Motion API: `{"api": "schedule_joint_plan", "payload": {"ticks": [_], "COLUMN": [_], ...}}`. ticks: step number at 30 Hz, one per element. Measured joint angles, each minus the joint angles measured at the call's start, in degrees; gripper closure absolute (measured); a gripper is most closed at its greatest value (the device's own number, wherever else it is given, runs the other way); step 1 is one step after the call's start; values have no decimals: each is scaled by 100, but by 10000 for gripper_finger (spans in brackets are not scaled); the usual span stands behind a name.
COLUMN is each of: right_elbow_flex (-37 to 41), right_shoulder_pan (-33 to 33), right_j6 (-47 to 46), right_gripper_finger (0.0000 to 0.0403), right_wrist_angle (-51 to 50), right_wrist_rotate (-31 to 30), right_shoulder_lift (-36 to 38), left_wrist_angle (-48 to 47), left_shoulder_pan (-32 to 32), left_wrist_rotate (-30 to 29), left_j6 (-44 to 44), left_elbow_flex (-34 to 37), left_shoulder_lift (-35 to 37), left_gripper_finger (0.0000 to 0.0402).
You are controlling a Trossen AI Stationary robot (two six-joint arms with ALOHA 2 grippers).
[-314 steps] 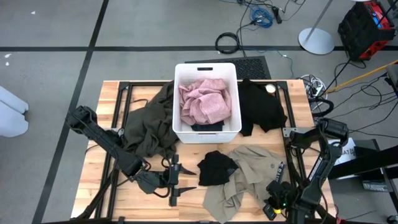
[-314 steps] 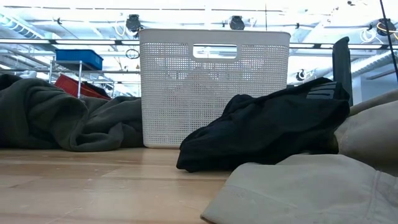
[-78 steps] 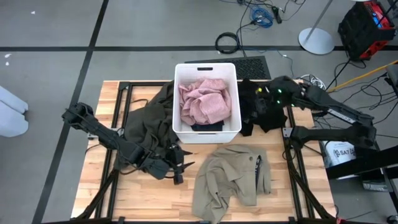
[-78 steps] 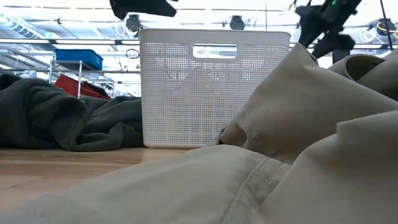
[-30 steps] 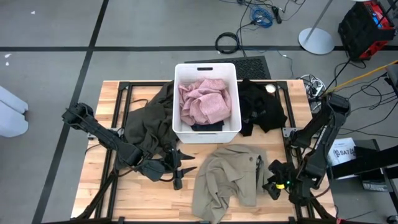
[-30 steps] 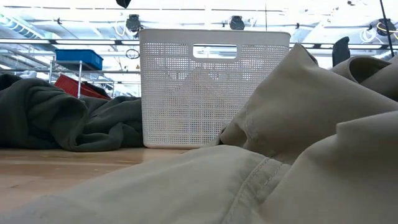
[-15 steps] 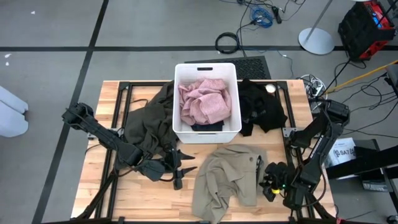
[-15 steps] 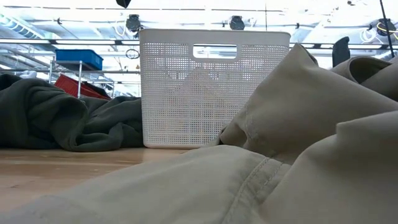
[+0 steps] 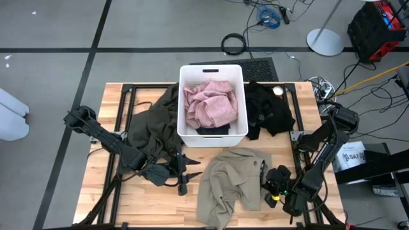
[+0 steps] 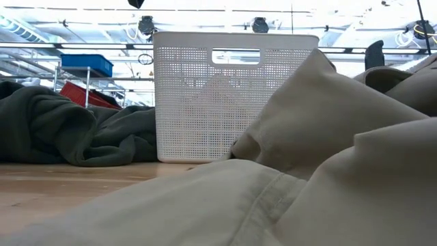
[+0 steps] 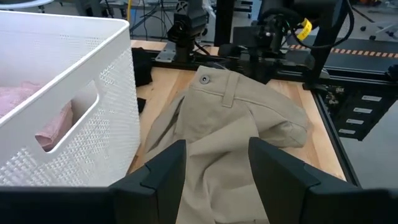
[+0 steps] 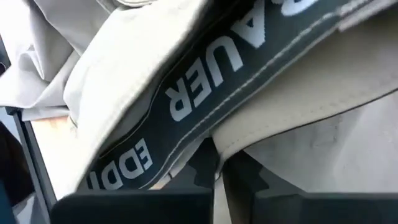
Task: Sort clothes
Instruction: Put the brown shorts into the white laundry bin
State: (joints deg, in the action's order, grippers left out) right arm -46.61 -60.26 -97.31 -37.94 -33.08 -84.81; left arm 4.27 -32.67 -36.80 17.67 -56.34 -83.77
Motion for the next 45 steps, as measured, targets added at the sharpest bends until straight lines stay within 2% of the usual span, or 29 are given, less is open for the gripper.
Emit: {"api": "schedule_joint_plan", "payload": {"ticks": [4, 7, 10, 14, 18, 24, 26, 28, 34, 39, 43, 45], "right_elbow_flex": [-8, -171, -427, -703, -829, -839, -839, -839, -839, -839, -839, -839], "right_shoulder_pan": [119, 280, 521, 861, 1227, 1673, 1763, 1828, 2012, 2174, 2255, 2276], "right_j6": [94, 310, 659, 1143, 1441, 1910, 1982, 2045, 2176, 2156, 2240, 2314], "right_gripper_finger": [400, 401, 401, 402, 402, 403, 403, 403, 403, 403, 403, 403], "right_wrist_angle": [53, 44, 88, 281, 719, 1029, 981, 991, 997, 1089, 1261, 1325], "right_wrist_rotate": [-2, -89, -161, -151, -139, 10, 36, 44, 44, 122, 322, 342], "right_shoulder_lift": [77, 100, 102, 103, 104, 104, 104, 104, 104, 104, 104, 104], "left_wrist_angle": [156, 889, 2088, 2911, 2992, 2854, 2517, 2146, 1705, 998, 394, 241], "left_shoulder_pan": [2, 2, -37, -167, -319, -444, -515, -605, -777, -705, -678, -673], "left_wrist_rotate": [226, 703, 1187, 1168, 926, 26, -374, -857, -1602, -1683, -2453, -2502], "left_j6": [-19, -263, -918, -2269, -3097, -2840, -2605, -2397, -1851, -1810, -1844, -1852], "left_elbow_flex": [0, -2, -7, -285, -966, -2166, -2497, -2785, -3474, -3844, -4066, -4149], "left_shoulder_lift": [-2, -153, -545, -1274, -2133, -3558, -3864, -4049, -4491, -4804, -4892, -4894], "left_gripper_finger": [217, 217, 217, 217, 217, 217, 217, 217, 217, 217, 217, 217]}}
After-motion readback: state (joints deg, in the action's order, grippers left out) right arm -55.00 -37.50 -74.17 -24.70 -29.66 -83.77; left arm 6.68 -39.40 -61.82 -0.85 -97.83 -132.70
